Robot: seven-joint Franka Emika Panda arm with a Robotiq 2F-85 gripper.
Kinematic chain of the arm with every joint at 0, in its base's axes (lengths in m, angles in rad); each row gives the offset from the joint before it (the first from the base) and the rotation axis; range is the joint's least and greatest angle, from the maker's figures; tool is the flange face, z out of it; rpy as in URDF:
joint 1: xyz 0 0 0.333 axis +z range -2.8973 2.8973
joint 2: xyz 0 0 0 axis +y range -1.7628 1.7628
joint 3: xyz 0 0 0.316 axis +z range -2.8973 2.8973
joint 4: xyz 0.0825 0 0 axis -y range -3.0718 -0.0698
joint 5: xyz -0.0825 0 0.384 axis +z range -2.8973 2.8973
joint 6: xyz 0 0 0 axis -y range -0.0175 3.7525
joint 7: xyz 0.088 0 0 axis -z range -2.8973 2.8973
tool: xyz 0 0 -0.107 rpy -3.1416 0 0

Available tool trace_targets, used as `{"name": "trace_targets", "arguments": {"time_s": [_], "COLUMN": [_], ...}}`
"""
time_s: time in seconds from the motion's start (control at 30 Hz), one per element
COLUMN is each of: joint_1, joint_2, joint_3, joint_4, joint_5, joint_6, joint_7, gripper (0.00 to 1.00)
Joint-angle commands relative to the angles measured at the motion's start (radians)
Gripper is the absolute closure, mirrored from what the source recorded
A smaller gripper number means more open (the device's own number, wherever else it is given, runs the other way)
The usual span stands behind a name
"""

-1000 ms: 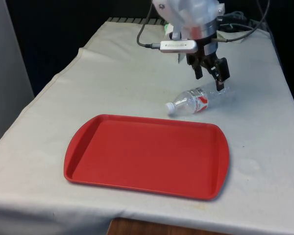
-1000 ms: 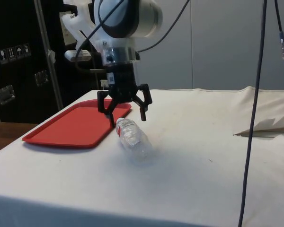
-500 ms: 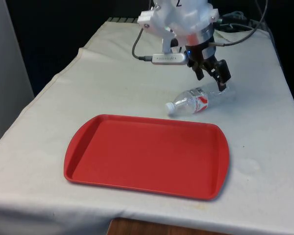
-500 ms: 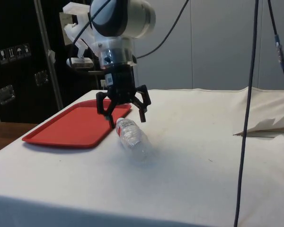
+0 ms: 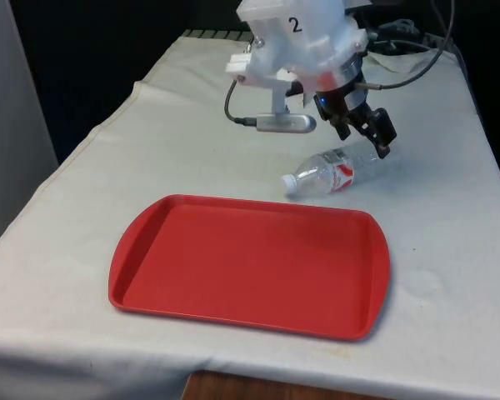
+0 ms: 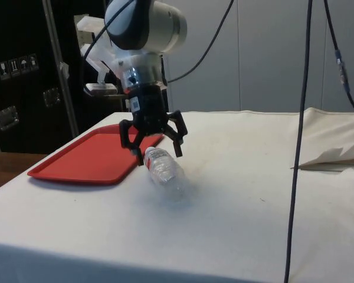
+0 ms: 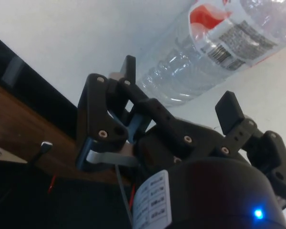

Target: Place the bottle upright on the tray.

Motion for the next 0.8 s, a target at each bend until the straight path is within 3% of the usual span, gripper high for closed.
{"name": "trace_targets", "arguments": {"time_s": [0.0,0.17,0.2,0.23,0.3,0.43,0.77], "joint_1": [-0.007,-0.009,-0.003,-0.009,-0.009,-0.004,-0.008], "joint_2": [0.01,0.026,0.022,0.028,0.033,0.031,0.039], "joint_3": [0.006,0.004,-0.001,0.003,0.003,-0.001,-0.006], "joint_4": [0.011,0.029,0.024,0.032,0.038,0.034,0.037], "joint_5": [0.012,0.019,0.008,0.018,0.017,0.008,0.011], "joint_6": [-0.017,-0.043,-0.035,-0.047,-0.055,-0.05,-0.05], "joint_7": [-0.013,-0.026,-0.018,-0.027,-0.027,-0.021,-0.03], "gripper": [0.0,0.0,0.0,0.0,0.0,0.0,0.0]}}
